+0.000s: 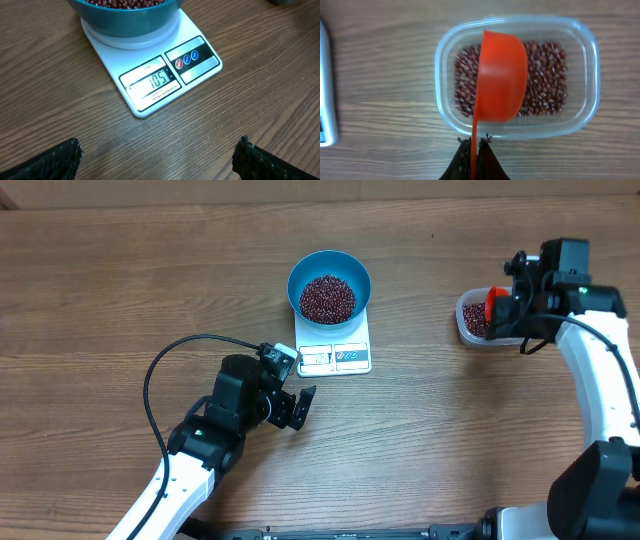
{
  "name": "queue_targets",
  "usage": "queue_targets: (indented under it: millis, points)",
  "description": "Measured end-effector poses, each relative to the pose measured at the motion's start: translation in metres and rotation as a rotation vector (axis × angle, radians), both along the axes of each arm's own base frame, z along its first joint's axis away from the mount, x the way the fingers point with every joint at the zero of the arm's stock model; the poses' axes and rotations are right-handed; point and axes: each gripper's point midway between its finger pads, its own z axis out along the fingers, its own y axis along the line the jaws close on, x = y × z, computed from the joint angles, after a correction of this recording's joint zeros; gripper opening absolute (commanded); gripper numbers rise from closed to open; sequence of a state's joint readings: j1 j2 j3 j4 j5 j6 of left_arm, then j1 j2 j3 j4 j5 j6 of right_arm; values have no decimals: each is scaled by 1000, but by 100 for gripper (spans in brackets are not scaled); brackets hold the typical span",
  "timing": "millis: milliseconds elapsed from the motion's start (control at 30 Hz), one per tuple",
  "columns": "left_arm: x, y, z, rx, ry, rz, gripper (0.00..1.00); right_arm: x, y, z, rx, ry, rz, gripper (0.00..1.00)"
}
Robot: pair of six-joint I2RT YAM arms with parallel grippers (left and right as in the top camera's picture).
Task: Scoop item into bowl and weigh 150g on scale
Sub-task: 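Move the empty red scoop back to the bean tub, then dip the red scoop into the tub and scoop beans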
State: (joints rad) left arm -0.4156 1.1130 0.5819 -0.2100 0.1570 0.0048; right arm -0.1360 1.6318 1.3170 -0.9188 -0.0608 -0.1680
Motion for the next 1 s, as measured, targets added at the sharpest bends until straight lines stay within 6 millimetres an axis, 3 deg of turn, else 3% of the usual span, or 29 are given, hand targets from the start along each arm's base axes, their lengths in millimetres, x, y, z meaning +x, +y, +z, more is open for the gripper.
queue_targets:
  millis: [333, 600, 1000]
  points:
    - [0, 0, 0, 0, 0, 0, 100, 7, -14, -18, -63, -22, -55, 4]
    - [0, 0, 0, 0, 0, 0, 99, 6, -20, -54, -83, 74, -70, 4]
    - [0, 0, 0, 0, 0, 0, 99, 8, 5, -61, 61, 78, -20, 4]
